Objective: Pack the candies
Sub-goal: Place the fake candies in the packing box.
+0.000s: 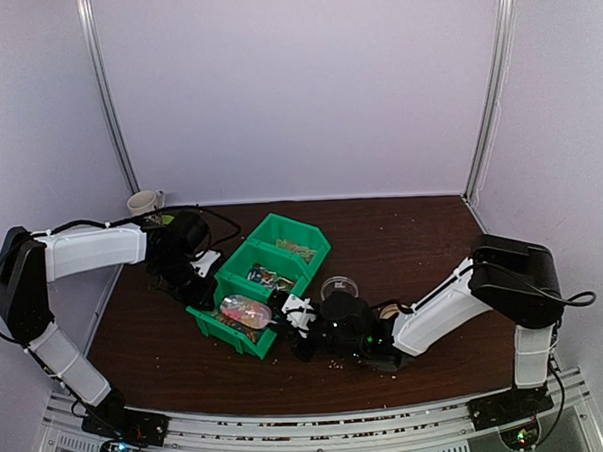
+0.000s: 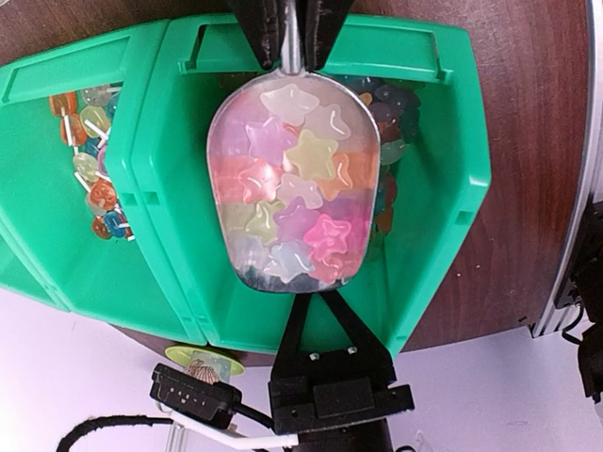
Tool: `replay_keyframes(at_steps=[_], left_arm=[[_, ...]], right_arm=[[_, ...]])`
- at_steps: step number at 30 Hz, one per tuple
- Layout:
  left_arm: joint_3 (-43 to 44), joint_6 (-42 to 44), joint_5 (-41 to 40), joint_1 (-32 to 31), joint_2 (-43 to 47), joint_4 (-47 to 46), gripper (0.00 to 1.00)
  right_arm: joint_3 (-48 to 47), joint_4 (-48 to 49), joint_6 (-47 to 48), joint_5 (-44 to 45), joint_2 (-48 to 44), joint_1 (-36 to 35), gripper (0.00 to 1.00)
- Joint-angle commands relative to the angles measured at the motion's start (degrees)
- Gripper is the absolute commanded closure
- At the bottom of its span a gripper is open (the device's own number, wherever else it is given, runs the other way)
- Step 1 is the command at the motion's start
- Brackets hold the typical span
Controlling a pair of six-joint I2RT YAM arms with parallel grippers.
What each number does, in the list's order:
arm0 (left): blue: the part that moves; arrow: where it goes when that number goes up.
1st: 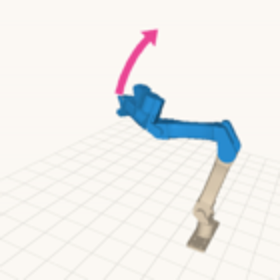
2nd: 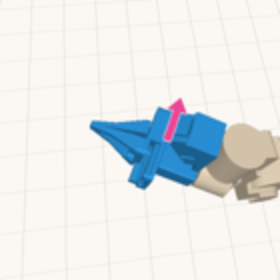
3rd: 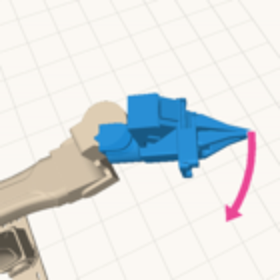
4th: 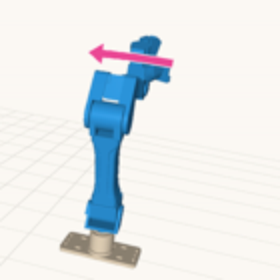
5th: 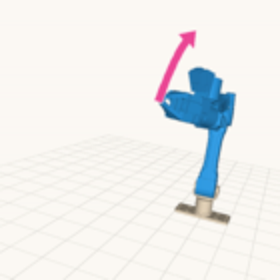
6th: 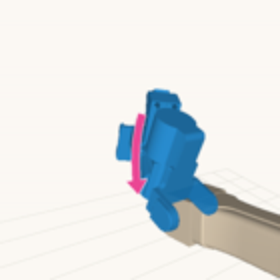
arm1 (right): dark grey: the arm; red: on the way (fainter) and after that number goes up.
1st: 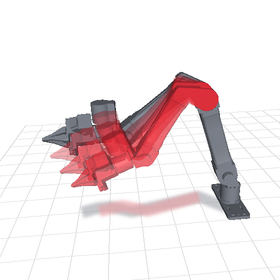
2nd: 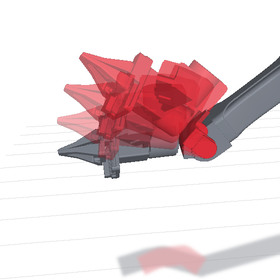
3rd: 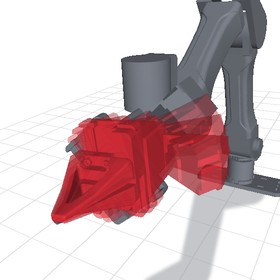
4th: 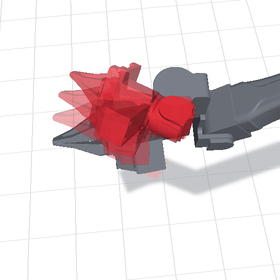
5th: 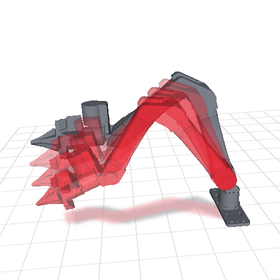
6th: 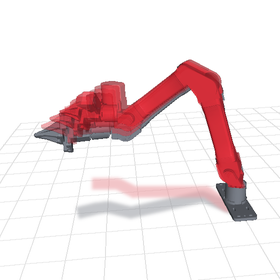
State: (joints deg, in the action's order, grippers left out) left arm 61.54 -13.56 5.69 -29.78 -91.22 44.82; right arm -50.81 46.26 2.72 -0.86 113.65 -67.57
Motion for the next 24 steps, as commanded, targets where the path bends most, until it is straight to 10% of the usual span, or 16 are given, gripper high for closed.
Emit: replay_keyframes(at_steps=[1, 24], left_arm=[[4.3, -0.6, 1.5, 0.9, 1.5, -8.7, 1.00], [4.5, -0.7, 1.5, 0.9, 2.0, -8.0, 1.00]], right_arm=[[2.5, 5.2, 1.9, 0.6, -2.9, -0.2, 1.00], [14.8, 17.8, 5.2, 17.6, -14.9, -0.2, 1.00]])
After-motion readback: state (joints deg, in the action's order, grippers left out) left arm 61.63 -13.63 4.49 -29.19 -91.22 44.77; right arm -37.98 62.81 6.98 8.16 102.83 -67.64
